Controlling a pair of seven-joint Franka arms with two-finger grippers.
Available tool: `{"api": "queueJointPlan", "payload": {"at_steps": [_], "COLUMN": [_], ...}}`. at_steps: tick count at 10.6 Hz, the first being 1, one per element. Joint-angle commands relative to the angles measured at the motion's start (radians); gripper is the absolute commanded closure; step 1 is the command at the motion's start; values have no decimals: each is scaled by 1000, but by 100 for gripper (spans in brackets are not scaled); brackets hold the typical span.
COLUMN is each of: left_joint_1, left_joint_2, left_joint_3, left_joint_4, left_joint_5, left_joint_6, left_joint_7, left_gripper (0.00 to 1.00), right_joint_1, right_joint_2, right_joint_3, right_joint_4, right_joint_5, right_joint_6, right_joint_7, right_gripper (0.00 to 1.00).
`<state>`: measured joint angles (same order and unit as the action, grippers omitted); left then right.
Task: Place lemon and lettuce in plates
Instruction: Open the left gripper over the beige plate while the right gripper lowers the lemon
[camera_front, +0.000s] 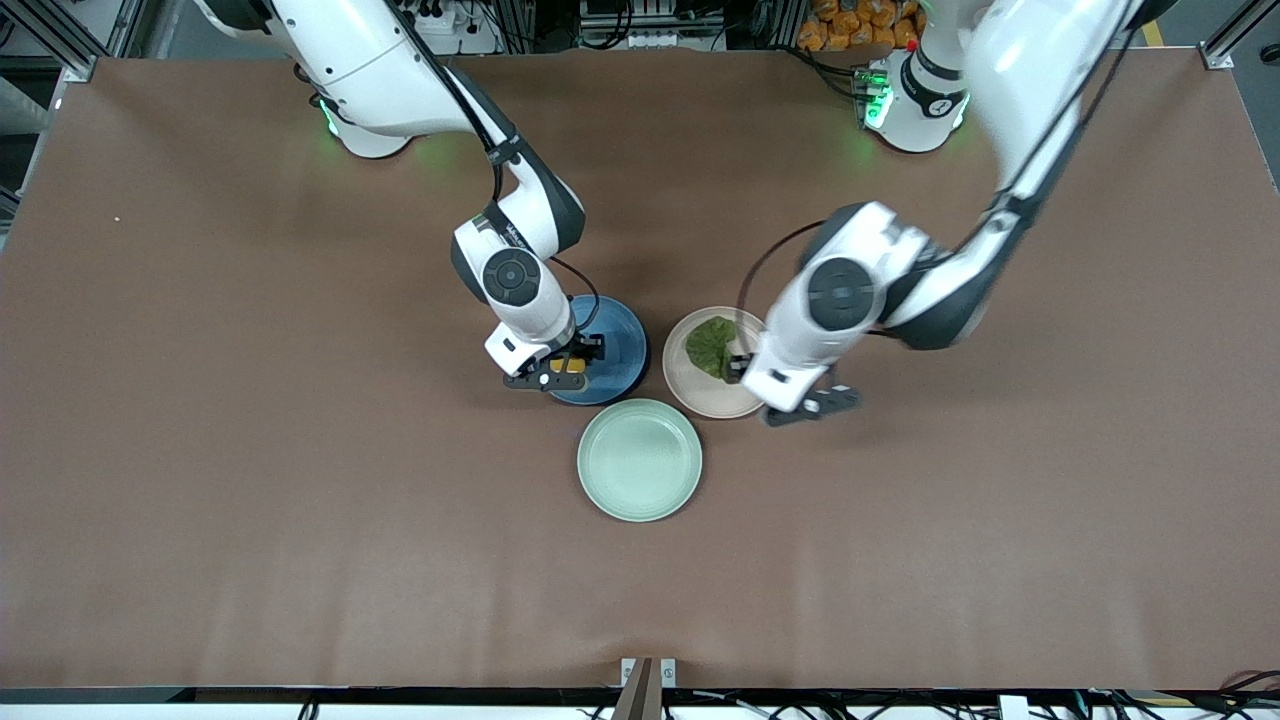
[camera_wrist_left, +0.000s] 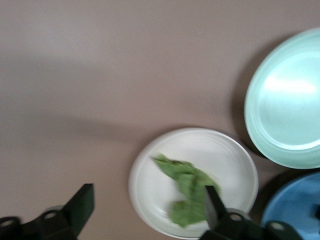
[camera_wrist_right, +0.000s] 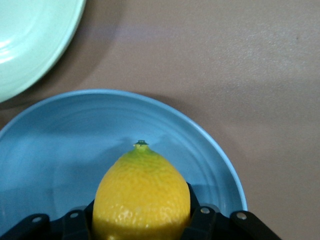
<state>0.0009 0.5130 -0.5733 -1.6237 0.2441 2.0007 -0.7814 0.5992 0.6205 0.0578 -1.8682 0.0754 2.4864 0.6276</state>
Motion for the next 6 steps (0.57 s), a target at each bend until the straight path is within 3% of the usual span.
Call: {"api": "queueJointPlan", "payload": {"at_steps": [1, 4, 6], "left_joint_1": [77, 120, 143], "left_joint_2": [-132, -235, -287], "left_joint_3": [1, 39, 108], "left_joint_4": [-19, -15, -7], "left_joint_5": [14, 15, 1], "left_joint_6": [-81, -140, -180], "left_joint_7": [125, 196, 379], "left_gripper": [0, 0, 0], "right_joint_1": [1, -19, -36], "right_joint_2": [7, -11, -10], "right_joint_3": [2, 4, 2], "right_joint_4": [18, 58, 191], "right_joint_5": [-25, -13, -11], "right_joint_6": [0, -36, -249], "right_joint_7": [15, 11, 3], "right_gripper": [0, 0, 0]}}
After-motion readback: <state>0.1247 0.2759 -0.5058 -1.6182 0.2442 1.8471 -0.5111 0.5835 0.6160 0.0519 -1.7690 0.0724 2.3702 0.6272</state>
